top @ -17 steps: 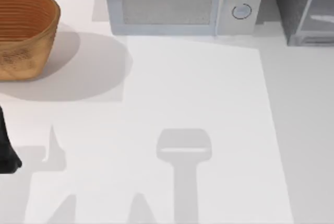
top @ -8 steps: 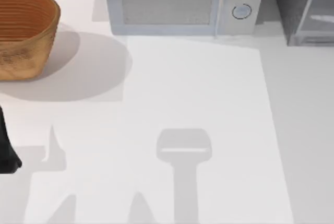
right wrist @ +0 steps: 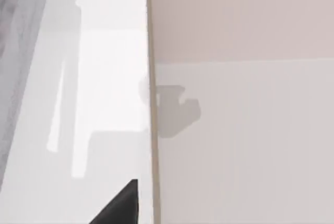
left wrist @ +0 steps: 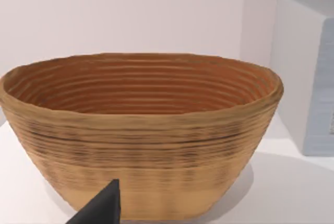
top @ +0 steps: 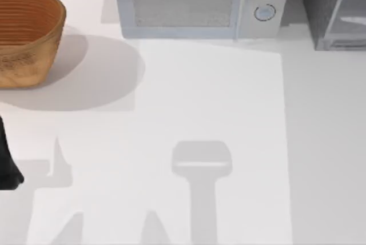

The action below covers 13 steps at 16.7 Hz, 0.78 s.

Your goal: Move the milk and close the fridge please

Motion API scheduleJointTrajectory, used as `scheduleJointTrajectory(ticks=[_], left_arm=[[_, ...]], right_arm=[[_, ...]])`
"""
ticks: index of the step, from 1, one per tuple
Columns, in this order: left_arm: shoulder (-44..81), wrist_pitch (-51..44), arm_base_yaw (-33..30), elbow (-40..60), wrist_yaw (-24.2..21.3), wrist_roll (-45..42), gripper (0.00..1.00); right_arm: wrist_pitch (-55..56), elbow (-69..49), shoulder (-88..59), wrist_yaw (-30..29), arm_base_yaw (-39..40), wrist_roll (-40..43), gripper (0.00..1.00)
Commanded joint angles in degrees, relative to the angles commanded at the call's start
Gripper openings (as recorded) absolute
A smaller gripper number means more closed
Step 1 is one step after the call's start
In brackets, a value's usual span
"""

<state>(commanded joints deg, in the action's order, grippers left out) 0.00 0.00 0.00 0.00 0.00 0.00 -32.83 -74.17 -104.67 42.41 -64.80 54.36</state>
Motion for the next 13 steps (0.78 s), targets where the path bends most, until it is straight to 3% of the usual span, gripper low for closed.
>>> scheduleJointTrajectory(ticks=[6, 13], left_arm=[[0.0, 0.0, 0.0, 0.0, 0.0, 0.0, 1.0], [0.0, 0.0, 0.0, 0.0, 0.0, 0.0, 1.0]], right_arm=[[13.91, -0.08, -0.24, 0.28, 10.15, -15.78, 1.0], [16.01, 0.2, 0.06, 0.45, 10.95, -17.84, 1.0]])
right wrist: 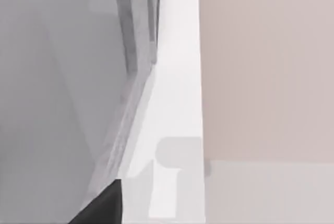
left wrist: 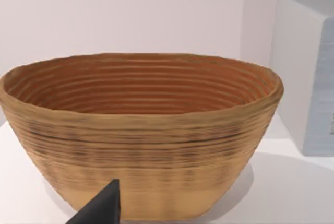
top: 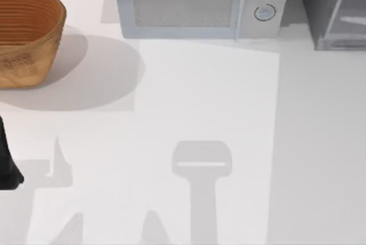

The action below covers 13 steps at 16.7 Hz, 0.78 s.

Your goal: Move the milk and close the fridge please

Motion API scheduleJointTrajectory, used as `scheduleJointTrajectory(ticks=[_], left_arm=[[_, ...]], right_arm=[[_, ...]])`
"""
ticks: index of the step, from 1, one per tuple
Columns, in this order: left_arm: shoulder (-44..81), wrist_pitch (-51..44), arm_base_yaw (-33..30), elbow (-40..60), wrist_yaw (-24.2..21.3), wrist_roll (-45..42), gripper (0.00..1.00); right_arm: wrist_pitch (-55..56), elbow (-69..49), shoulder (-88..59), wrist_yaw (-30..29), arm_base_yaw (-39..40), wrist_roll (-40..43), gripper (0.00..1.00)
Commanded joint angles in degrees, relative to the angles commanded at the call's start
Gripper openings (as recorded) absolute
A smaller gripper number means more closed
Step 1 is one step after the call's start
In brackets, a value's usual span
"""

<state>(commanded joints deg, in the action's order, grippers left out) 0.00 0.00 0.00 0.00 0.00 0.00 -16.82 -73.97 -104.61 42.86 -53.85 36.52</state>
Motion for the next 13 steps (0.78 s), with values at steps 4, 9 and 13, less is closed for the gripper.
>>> scheduleJointTrajectory(ticks=[4, 9, 13], left_arm=[[0.0, 0.0, 0.0, 0.0, 0.0, 0.0, 1.0], [0.0, 0.0, 0.0, 0.0, 0.0, 0.0, 1.0], [0.0, 0.0, 0.0, 0.0, 0.0, 0.0, 1.0]], right_arm=[[2.52, 0.72, 1.78, -2.81, 3.71, -2.81, 1.0], [6.43, 5.32, 3.9, -13.27, 16.57, -11.66, 1.0], [9.71, 8.35, 5.73, -20.89, 25.52, -17.49, 1.0]])
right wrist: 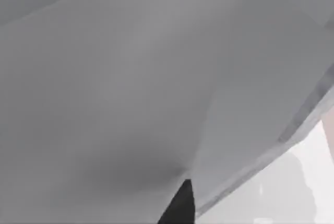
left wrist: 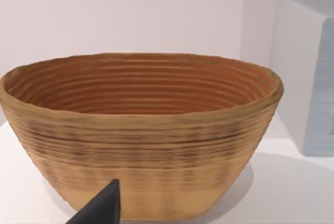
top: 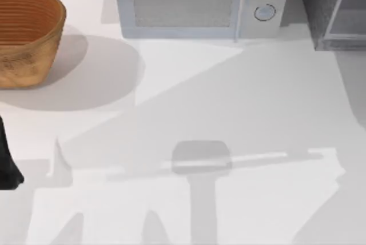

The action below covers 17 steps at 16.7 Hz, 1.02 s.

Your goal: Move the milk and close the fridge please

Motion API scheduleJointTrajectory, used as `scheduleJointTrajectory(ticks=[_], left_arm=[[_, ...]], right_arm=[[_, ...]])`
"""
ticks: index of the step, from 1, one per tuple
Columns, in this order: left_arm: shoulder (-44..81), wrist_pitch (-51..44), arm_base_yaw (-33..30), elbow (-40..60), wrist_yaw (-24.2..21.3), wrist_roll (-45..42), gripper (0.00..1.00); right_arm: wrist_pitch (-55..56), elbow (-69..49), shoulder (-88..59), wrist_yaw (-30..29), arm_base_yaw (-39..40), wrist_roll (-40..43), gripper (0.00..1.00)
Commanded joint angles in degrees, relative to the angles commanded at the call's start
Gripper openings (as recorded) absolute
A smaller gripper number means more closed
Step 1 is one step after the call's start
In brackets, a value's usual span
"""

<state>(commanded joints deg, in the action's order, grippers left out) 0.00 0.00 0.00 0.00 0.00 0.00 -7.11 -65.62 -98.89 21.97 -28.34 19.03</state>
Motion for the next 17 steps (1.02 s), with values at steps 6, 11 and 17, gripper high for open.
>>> scheduleJointTrajectory(ticks=[6, 11, 17], left_arm=[[0.0, 0.0, 0.0, 0.0, 0.0, 0.0, 1.0], [0.0, 0.0, 0.0, 0.0, 0.0, 0.0, 1.0], [0.0, 0.0, 0.0, 0.0, 0.0, 0.0, 1.0]], right_arm=[[5.76, 3.92, 3.66, -11.3, 16.58, -11.38, 1.0], [9.8, 8.44, 5.94, -20.28, 26.72, -18.24, 1.0], [9.84, 8.67, 5.66, -20.85, 26.25, -18.26, 1.0]])
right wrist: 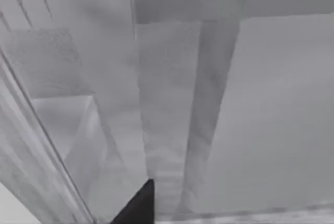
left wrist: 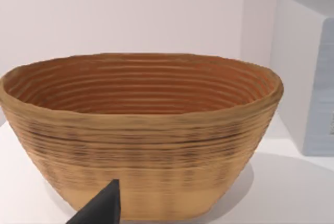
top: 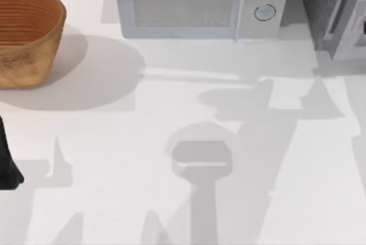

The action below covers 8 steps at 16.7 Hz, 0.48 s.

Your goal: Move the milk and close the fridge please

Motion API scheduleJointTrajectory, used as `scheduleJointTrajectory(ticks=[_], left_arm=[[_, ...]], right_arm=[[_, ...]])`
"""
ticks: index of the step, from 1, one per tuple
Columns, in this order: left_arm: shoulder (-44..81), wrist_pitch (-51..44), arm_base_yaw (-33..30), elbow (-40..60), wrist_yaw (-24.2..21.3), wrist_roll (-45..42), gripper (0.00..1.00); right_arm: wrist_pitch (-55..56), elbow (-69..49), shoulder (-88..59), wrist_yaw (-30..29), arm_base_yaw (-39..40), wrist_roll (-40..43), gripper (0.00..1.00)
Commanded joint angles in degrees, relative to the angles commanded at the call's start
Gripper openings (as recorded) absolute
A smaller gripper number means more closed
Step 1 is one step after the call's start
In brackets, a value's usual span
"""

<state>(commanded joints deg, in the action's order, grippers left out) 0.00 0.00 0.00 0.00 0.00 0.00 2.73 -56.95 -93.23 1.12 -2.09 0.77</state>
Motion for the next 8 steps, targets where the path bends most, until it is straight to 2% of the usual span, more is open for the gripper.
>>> scheduleJointTrajectory(ticks=[3, 8], left_arm=[[0.0, 0.0, 0.0, 0.0, 0.0, 0.0, 1.0], [0.0, 0.0, 0.0, 0.0, 0.0, 0.0, 1.0]], right_arm=[[-1.08, -3.26, -3.56, -0.22, -0.01, 0.23, 1.0], [-3.67, -15.43, -13.57, -0.3, -0.05, -0.08, 1.0]])
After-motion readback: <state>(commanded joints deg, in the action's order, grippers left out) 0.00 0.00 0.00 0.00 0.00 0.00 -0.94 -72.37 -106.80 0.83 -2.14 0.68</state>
